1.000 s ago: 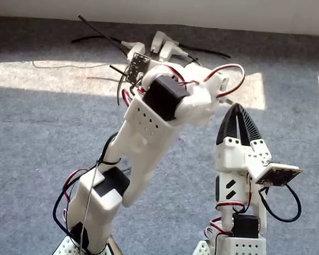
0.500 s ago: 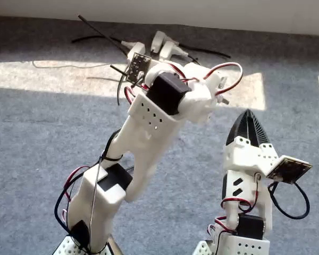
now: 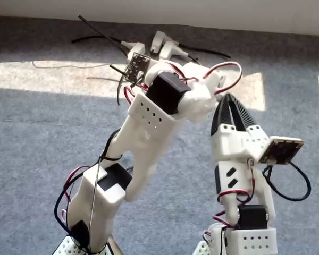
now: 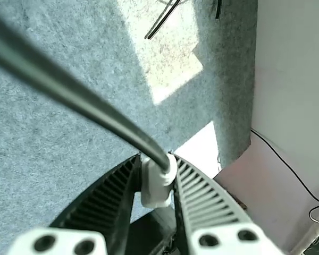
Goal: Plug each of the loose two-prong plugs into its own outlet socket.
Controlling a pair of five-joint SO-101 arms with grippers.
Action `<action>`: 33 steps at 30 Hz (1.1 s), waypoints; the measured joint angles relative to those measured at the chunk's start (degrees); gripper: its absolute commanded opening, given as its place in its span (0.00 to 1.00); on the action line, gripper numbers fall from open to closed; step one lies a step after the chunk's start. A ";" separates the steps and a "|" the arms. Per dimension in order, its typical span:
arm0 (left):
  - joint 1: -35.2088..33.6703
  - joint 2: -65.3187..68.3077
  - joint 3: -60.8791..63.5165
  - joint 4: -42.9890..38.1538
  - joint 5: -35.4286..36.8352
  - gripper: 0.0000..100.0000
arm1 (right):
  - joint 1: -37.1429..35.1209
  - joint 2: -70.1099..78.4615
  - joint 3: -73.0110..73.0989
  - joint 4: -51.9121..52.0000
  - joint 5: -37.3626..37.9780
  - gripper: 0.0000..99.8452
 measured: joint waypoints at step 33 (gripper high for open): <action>-0.53 0.97 -8.88 0.00 0.09 0.01 | -4.40 62.15 -8.35 -22.86 -1.41 0.01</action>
